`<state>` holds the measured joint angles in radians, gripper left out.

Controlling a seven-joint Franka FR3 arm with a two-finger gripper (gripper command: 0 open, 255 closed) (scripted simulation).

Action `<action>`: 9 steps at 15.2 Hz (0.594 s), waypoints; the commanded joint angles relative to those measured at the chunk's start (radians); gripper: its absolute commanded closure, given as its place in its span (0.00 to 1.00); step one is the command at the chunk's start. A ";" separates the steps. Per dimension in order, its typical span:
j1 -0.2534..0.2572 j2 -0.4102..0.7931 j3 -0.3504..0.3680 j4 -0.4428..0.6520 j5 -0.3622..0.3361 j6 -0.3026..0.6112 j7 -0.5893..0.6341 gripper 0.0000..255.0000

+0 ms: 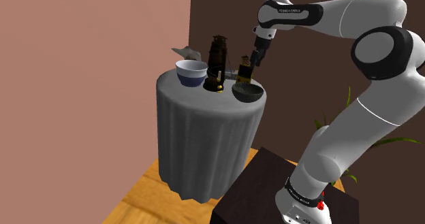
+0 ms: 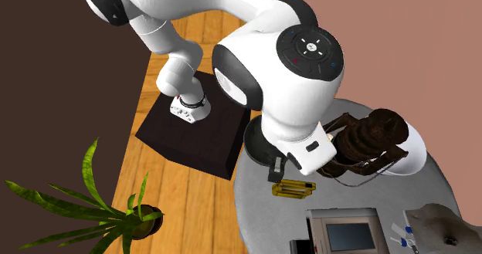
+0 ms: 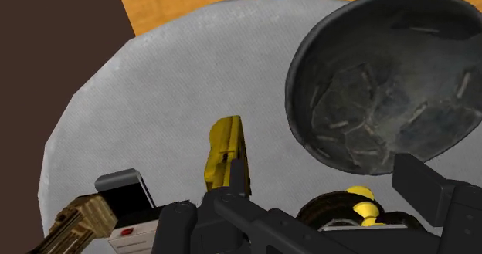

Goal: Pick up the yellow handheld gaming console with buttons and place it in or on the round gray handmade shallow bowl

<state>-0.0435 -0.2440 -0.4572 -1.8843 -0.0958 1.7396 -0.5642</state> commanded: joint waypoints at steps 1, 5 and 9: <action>-0.005 0.086 -0.042 0.074 0.034 0.004 -0.065 0.00; -0.026 0.210 -0.090 0.174 0.098 0.009 -0.158 0.00; -0.027 0.209 -0.090 0.120 0.098 0.062 -0.158 0.00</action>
<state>-0.0693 -0.0384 -0.5453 -1.7557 -0.0004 1.7900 -0.7189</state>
